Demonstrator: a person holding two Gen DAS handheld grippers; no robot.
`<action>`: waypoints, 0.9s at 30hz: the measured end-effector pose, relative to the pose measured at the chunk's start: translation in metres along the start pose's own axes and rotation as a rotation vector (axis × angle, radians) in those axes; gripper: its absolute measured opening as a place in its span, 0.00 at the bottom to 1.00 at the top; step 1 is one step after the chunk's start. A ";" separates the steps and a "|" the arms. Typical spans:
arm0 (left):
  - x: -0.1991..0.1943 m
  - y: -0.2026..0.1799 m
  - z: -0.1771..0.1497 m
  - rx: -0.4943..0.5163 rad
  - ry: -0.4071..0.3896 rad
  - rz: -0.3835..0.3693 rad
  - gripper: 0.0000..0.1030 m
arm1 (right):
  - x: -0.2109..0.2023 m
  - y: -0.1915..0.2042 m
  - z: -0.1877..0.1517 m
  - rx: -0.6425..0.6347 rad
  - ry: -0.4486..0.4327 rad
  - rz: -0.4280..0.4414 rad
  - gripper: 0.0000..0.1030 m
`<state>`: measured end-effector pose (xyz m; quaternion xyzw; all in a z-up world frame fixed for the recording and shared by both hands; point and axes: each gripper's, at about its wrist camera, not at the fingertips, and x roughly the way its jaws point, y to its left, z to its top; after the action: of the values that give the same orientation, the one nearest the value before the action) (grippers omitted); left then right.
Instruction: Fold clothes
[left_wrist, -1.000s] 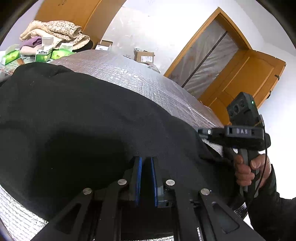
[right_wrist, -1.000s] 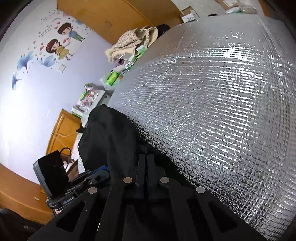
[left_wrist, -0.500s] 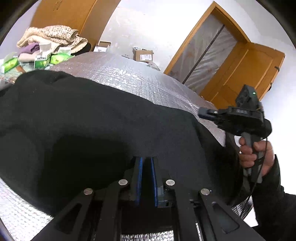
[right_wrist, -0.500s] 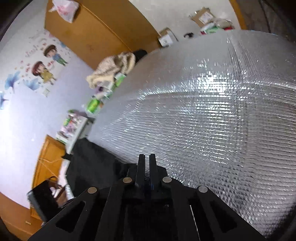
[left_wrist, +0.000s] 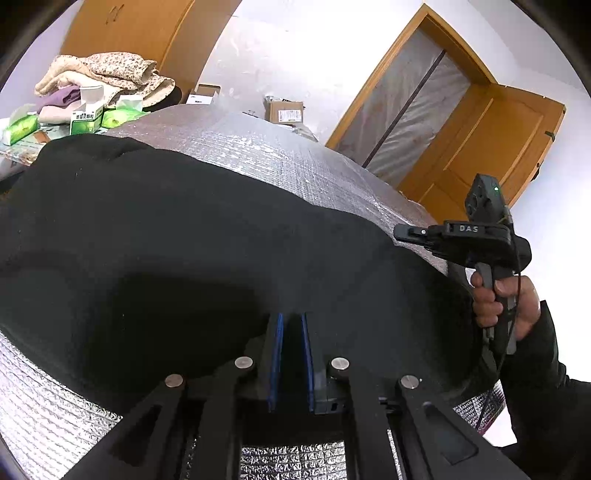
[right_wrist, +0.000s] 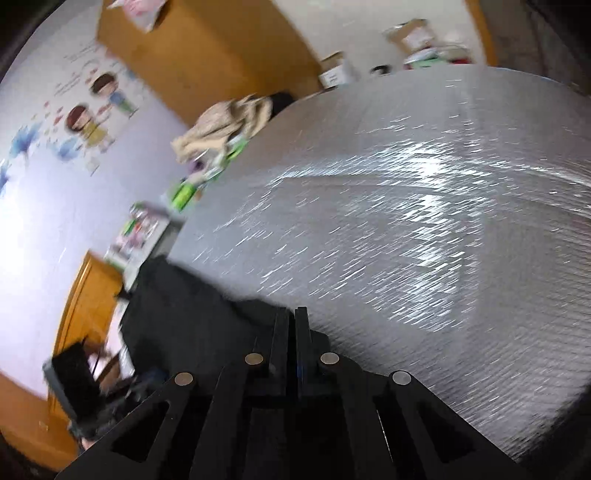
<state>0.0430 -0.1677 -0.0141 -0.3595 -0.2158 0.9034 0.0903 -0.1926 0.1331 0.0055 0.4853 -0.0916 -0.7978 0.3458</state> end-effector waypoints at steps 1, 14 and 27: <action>-0.001 -0.001 0.000 0.002 0.000 0.004 0.10 | -0.004 -0.001 0.000 0.001 -0.006 -0.021 0.06; -0.026 0.012 -0.012 0.022 0.015 0.048 0.10 | -0.055 0.044 -0.089 -0.183 0.016 0.136 0.15; -0.012 -0.046 -0.018 0.139 0.043 -0.071 0.10 | -0.063 0.054 -0.141 -0.314 0.104 0.086 0.19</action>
<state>0.0647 -0.1252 0.0025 -0.3636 -0.1634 0.9045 0.1514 -0.0314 0.1602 0.0046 0.4617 0.0315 -0.7605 0.4555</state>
